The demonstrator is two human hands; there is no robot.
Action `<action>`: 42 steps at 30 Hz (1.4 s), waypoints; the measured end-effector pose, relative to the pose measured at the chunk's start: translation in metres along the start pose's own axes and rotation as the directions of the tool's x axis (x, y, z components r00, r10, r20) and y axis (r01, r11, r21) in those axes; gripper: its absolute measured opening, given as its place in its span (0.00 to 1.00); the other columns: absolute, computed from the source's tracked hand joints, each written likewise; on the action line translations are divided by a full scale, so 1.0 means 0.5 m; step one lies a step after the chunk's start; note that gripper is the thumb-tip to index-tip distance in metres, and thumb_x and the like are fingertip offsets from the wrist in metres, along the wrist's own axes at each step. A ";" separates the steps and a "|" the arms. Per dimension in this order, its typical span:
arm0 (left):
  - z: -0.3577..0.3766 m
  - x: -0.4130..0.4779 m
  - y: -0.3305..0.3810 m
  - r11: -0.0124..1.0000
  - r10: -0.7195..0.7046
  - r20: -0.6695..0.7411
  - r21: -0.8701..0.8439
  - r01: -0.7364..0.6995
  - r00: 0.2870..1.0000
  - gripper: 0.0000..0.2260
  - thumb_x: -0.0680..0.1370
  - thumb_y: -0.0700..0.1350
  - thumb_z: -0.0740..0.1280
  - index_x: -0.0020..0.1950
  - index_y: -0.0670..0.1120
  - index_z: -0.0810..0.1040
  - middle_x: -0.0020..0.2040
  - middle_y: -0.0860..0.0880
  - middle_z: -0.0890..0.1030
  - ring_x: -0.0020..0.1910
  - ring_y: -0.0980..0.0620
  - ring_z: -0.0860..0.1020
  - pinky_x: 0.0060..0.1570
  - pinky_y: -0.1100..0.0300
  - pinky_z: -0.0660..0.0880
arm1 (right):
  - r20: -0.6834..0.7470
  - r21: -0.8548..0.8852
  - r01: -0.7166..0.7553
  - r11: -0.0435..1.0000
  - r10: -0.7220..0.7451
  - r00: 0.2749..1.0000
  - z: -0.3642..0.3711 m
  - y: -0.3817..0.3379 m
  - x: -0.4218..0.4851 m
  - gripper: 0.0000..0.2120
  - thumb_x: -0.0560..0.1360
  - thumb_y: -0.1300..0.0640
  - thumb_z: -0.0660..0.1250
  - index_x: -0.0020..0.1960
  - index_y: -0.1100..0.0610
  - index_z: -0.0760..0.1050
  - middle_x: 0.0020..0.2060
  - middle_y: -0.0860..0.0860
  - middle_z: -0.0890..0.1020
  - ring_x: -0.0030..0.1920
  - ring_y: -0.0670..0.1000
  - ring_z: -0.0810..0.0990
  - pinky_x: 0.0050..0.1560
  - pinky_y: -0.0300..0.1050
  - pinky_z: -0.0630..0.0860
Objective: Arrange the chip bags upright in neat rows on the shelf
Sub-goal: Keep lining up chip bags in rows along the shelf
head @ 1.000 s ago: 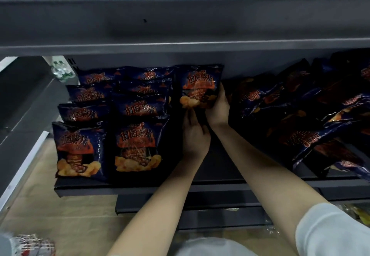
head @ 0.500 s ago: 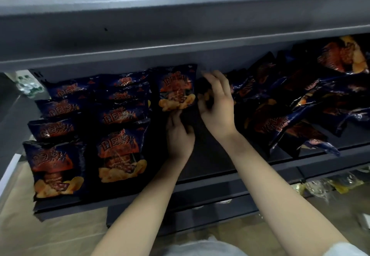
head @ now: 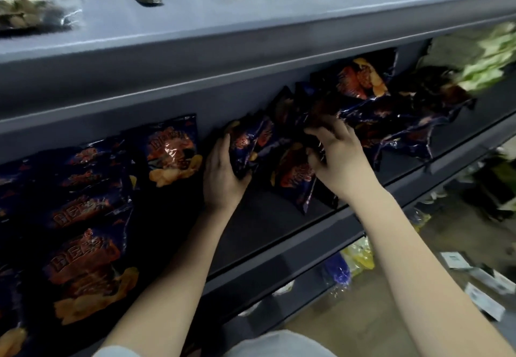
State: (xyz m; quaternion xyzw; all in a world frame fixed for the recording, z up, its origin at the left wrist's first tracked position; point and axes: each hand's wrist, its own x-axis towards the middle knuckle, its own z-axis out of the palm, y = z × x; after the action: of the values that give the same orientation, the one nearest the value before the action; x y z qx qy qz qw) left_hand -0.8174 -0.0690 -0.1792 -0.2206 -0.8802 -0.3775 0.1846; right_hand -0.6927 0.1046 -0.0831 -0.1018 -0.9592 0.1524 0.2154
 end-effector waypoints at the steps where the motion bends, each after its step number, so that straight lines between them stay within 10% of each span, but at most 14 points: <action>1: 0.003 0.004 -0.001 1.000 0.015 -0.018 0.000 -0.015 1.000 0.35 0.70 0.43 0.73 0.74 0.43 0.61 0.72 0.43 0.66 0.71 0.46 0.64 0.68 0.50 0.64 | 0.012 -0.011 -0.011 1.000 0.011 1.000 0.001 0.010 -0.006 0.19 0.75 0.59 0.65 0.66 0.56 0.73 0.67 0.56 0.69 0.64 0.61 0.68 0.68 0.54 0.63; 9: -0.074 0.014 0.018 0.994 -0.020 -0.310 -0.112 -0.016 0.951 0.16 0.76 0.45 0.68 0.63 0.43 0.76 0.55 0.43 0.82 0.50 0.47 0.81 0.46 0.63 0.75 | 0.038 0.038 0.012 0.999 -0.013 0.999 0.025 0.003 -0.024 0.15 0.76 0.58 0.65 0.63 0.55 0.75 0.65 0.55 0.72 0.65 0.59 0.69 0.73 0.59 0.54; 13: -0.168 0.014 0.031 0.966 -0.034 -0.429 -0.245 -0.080 0.903 0.17 0.74 0.47 0.70 0.62 0.45 0.75 0.52 0.64 0.78 0.44 0.65 0.77 0.43 0.77 0.70 | -0.066 0.168 0.118 0.979 -0.108 0.992 0.019 -0.045 -0.006 0.16 0.76 0.61 0.65 0.64 0.59 0.75 0.64 0.57 0.73 0.65 0.59 0.70 0.69 0.61 0.62; 17: -0.253 0.002 0.038 0.934 -0.138 -0.411 -0.357 -0.020 0.901 0.25 0.72 0.47 0.72 0.66 0.47 0.69 0.56 0.74 0.68 0.51 0.68 0.74 0.54 0.70 0.72 | -0.119 0.363 0.182 0.914 -0.148 0.982 0.026 -0.108 0.014 0.23 0.76 0.58 0.67 0.69 0.61 0.68 0.66 0.56 0.71 0.68 0.54 0.69 0.69 0.39 0.63; 22: -0.327 -0.037 0.022 0.897 -0.245 -0.279 -0.428 0.108 0.929 0.21 0.74 0.49 0.70 0.65 0.55 0.69 0.59 0.67 0.69 0.59 0.68 0.71 0.60 0.69 0.68 | 0.292 0.797 -0.137 0.588 -0.177 0.940 0.055 -0.172 0.015 0.42 0.69 0.40 0.70 0.76 0.50 0.55 0.68 0.43 0.71 0.67 0.41 0.70 0.65 0.38 0.69; 26: -0.346 -0.086 0.011 0.853 -0.288 -0.222 -0.501 0.145 0.931 0.18 0.75 0.46 0.69 0.64 0.54 0.70 0.60 0.64 0.70 0.57 0.75 0.69 0.54 0.79 0.64 | 0.419 0.876 -0.241 0.418 -0.410 0.811 0.104 -0.205 -0.013 0.24 0.70 0.49 0.71 0.65 0.48 0.70 0.57 0.42 0.81 0.60 0.43 0.77 0.56 0.35 0.74; 30: -0.345 -0.131 0.003 0.853 -0.319 -0.213 -0.490 0.182 0.924 0.18 0.76 0.46 0.68 0.65 0.48 0.70 0.56 0.63 0.72 0.52 0.76 0.71 0.49 0.82 0.64 | 0.424 0.883 -0.290 0.369 -0.360 0.831 0.148 -0.224 -0.043 0.12 0.68 0.53 0.72 0.51 0.48 0.79 0.48 0.44 0.85 0.52 0.45 0.82 0.50 0.37 0.77; 35: -0.339 -0.155 0.010 0.838 -0.401 -0.206 -0.476 0.267 0.892 0.20 0.76 0.47 0.68 0.66 0.49 0.67 0.56 0.67 0.71 0.57 0.72 0.71 0.56 0.76 0.68 | 0.389 0.887 -0.263 0.380 -0.306 0.869 0.162 -0.226 -0.056 0.09 0.66 0.50 0.75 0.46 0.46 0.80 0.44 0.42 0.85 0.47 0.42 0.83 0.44 0.32 0.76; 39: -0.313 -0.207 0.057 0.902 -0.344 -0.358 -0.381 0.200 0.868 0.21 0.74 0.51 0.66 0.66 0.54 0.66 0.63 0.58 0.70 0.62 0.60 0.71 0.60 0.65 0.71 | 0.166 0.794 -0.112 0.598 -0.035 0.986 0.164 -0.236 -0.066 0.09 0.69 0.54 0.75 0.45 0.46 0.76 0.36 0.36 0.83 0.42 0.33 0.80 0.40 0.25 0.71; 42: -0.273 -0.245 0.099 0.789 -0.409 -0.106 -0.540 0.293 0.906 0.25 0.68 0.56 0.68 0.64 0.60 0.65 0.64 0.60 0.71 0.62 0.63 0.71 0.61 0.64 0.71 | -0.038 0.724 -0.001 0.690 0.041 0.998 0.160 -0.255 -0.102 0.12 0.69 0.55 0.73 0.49 0.48 0.73 0.37 0.34 0.78 0.41 0.32 0.78 0.39 0.22 0.69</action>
State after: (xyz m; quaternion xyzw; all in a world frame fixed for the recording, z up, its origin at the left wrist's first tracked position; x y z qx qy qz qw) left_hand -0.6673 -0.1707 -0.1223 -0.0508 -0.7476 -0.6471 0.1404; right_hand -0.6997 -0.0476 -0.1283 -0.0238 -0.8147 0.5174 0.2608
